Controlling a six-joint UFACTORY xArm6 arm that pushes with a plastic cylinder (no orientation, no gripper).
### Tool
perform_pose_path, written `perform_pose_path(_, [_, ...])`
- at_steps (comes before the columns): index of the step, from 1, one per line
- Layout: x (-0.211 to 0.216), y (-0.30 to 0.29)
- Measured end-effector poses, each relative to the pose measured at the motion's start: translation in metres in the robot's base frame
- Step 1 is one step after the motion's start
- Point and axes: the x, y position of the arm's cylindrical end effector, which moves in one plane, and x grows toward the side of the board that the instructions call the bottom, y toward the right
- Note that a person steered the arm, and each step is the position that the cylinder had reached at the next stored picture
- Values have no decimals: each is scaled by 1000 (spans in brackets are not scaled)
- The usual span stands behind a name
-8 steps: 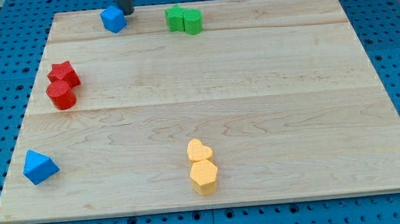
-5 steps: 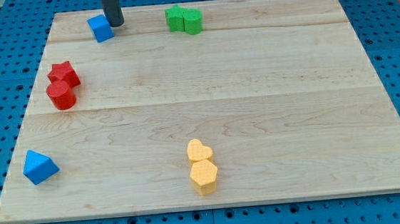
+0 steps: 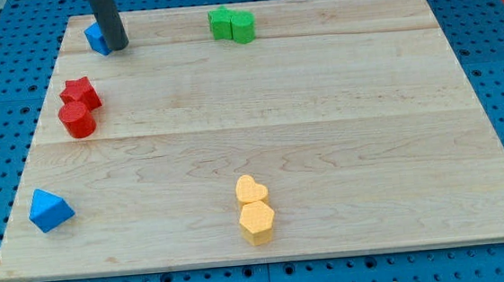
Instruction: Push the blue triangle into the blue cube
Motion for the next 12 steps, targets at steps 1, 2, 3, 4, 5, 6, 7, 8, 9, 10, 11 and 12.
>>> perform_pose_path(1, [39,34])
perform_pose_path(2, [108,72])
perform_pose_path(3, [191,77])
perform_pose_path(4, [272,77])
perform_pose_path(5, [340,72])
perform_pose_path(6, [349,4])
perform_pose_path(7, [330,-47])
perform_pose_path(8, [295,-69])
perform_pose_path(9, [278,-48])
perform_pose_path(10, [261,-27])
perform_pose_path(11, [238,-18])
perform_pose_path(12, [207,-17])
